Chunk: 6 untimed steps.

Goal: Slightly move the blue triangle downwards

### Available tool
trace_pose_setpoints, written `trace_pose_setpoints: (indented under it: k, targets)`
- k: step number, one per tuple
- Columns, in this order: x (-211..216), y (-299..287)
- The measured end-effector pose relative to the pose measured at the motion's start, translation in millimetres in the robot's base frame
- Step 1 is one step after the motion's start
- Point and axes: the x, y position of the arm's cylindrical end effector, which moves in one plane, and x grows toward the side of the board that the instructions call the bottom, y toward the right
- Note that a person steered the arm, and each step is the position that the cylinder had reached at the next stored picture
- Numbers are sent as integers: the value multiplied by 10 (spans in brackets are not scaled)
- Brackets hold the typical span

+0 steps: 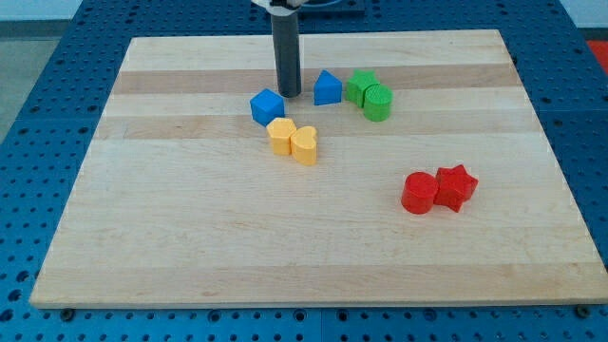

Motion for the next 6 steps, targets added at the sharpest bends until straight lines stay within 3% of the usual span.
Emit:
trace_pose_setpoints:
  k: [6]
  targets:
    - [307, 99]
